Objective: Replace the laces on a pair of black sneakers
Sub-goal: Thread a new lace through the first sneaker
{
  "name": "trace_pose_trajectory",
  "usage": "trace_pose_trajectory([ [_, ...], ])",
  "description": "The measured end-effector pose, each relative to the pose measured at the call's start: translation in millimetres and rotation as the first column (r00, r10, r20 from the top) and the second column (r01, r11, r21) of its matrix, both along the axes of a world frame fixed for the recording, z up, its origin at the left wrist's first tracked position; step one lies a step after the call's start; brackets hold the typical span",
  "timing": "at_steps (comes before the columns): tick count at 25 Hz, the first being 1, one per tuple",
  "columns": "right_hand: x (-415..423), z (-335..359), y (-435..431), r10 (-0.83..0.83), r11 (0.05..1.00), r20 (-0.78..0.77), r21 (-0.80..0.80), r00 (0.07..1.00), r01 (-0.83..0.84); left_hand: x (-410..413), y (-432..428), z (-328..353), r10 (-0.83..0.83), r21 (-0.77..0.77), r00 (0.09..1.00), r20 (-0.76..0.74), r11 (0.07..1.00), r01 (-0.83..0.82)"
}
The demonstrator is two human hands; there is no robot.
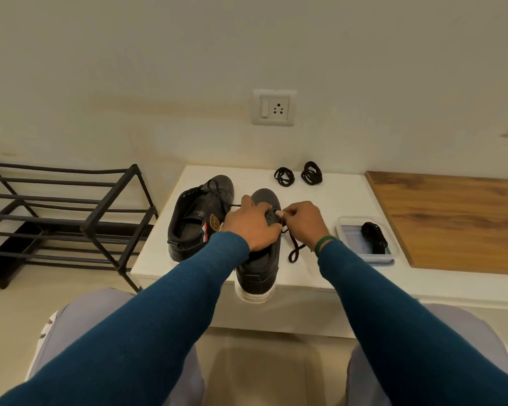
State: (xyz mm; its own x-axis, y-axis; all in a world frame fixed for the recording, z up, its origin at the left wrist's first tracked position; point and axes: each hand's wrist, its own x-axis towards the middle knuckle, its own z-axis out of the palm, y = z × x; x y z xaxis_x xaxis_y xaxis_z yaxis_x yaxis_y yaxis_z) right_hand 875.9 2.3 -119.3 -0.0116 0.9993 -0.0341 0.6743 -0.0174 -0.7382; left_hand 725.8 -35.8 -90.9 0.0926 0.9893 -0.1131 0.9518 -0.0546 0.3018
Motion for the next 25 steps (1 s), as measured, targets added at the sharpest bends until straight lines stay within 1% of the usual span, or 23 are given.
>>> trace_pose_trajectory([
  [2, -0.2, 7.7, 5.5, -0.033, 0.997, -0.021, 0.069, 0.999, 0.035, 2.4, 0.8, -2.7, 0.031, -0.043, 0.999, 0.039, 0.999, -0.029],
  [3, 0.6, 14.9, 8.2, -0.060, 0.993, -0.090, 0.095, 0.994, 0.069, 3.7, 0.8, -3.5, 0.039, -0.057, 0.997, 0.060, 0.998, -0.036],
  [4, 2.8, 24.1, 10.0, -0.090, 0.987, -0.197, 0.114, 0.976, 0.114, 4.9, 0.8, -4.1, 0.046, -0.061, 0.996, 0.076, 0.997, -0.041],
  [6, 10.3, 39.7, 12.7, -0.149, 0.964, -0.399, 0.145, 0.905, 0.223, 5.8, 1.7, -3.0, 0.065, -0.075, 0.992, 0.108, 0.996, -0.058],
  [7, 13.8, 43.9, 12.6, -0.154, 0.955, -0.433, 0.165, 0.888, 0.246, 6.2, 1.2, -1.7, 0.076, -0.086, 0.990, 0.118, 0.994, -0.066],
  [8, 15.5, 46.1, 10.6, -0.142, 0.953, -0.411, 0.190, 0.900, 0.238, 6.4, 0.5, -0.6, 0.077, -0.091, 0.991, 0.106, 0.994, -0.067],
  [9, 16.7, 45.9, 9.3, -0.142, 0.954, -0.342, 0.203, 0.929, 0.221, 6.3, -0.5, -0.2, 0.069, -0.086, 0.995, 0.075, 0.994, -0.062],
  [10, 17.8, 44.9, 7.4, -0.169, 0.957, -0.216, 0.196, 0.962, 0.212, 5.5, -1.1, 0.5, 0.063, -0.073, 0.997, 0.055, 0.996, -0.058],
  [11, 19.6, 43.1, 5.9, -0.208, 0.964, -0.039, 0.162, 0.977, 0.212, 3.4, -1.0, 2.8, 0.080, -0.059, 0.993, 0.090, 0.995, -0.075],
  [12, 22.6, 42.9, 4.5, -0.244, 0.967, 0.148, 0.111, 0.958, 0.229, 0.0, 0.0, 7.6, 0.127, -0.045, 0.973, 0.192, 0.992, -0.120],
  [13, 25.4, 45.4, 2.3, -0.262, 0.965, 0.243, 0.041, 0.934, 0.260, -4.8, 2.3, 13.6, 0.183, -0.031, 0.925, 0.333, 0.983, -0.184],
  [14, 28.1, 49.9, 0.5, -0.268, 0.958, 0.214, -0.046, 0.939, 0.283, -11.2, 5.8, 18.9, 0.229, -0.019, 0.863, 0.451, 0.969, -0.248],
  [15, 31.1, 53.4, 0.4, -0.276, 0.948, 0.053, -0.147, 0.960, 0.281, -17.9, 8.7, 23.7, 0.248, -0.019, 0.831, 0.498, 0.961, -0.276],
  [16, 33.6, 56.5, -0.1, -0.291, 0.937, -0.194, -0.256, 0.937, 0.238, -24.5, 9.6, 26.7, 0.239, -0.022, 0.826, 0.510, 0.964, -0.265],
  [17, 35.1, 60.1, -2.4, -0.303, 0.930, -0.435, -0.329, 0.848, 0.163, -27.7, 8.1, 28.5, 0.215, -0.036, 0.823, 0.525, 0.972, -0.231],
  [18, 35.1, 62.9, -4.8, -0.301, 0.930, -0.605, -0.359, 0.737, 0.085, -27.1, 3.4, 30.1, 0.188, -0.061, 0.806, 0.561, 0.981, -0.186],
  [19, 33.2, 64.1, -7.1, -0.286, 0.932, -0.690, -0.362, 0.665, 0.025, -23.2, -3.2, 31.5, 0.159, -0.079, 0.777, 0.610, 0.987, -0.141],
  [20, 30.3, 64.6, -9.3, -0.258, 0.935, -0.719, -0.354, 0.645, -0.020, -17.9, -8.6, 32.8, 0.131, -0.078, 0.756, 0.642, 0.991, -0.106],
  [21, 26.6, 64.2, -11.1, -0.225, 0.940, -0.707, -0.338, 0.671, -0.040, -12.2, -11.8, 33.6, 0.095, -0.062, 0.751, 0.654, 0.995, -0.072],
  [22, 22.8, 64.2, -13.9, -0.184, 0.953, -0.658, -0.302, 0.730, -0.032, -7.1, -13.5, 34.4, 0.060, -0.047, 0.759, 0.648, 0.998, -0.039],
  [23, 20.1, 64.4, -16.4, -0.126, 0.974, -0.566, -0.225, 0.815, -0.006, -3.8, -13.2, 35.1, 0.038, -0.041, 0.772, 0.634, 0.999, -0.016],
  [24, 18.6, 65.0, -17.4, -0.060, 0.994, -0.428, -0.104, 0.902, 0.016, -2.8, -13.8, 36.7, 0.033, -0.044, 0.783, 0.622, 0.999, -0.008],
  [25, 18.2, 65.9, -18.2, 0.005, 0.999, -0.250, 0.039, 0.968, 0.005, -3.1, -14.4, 38.6, 0.040, -0.049, 0.791, 0.610, 0.999, -0.013],
])
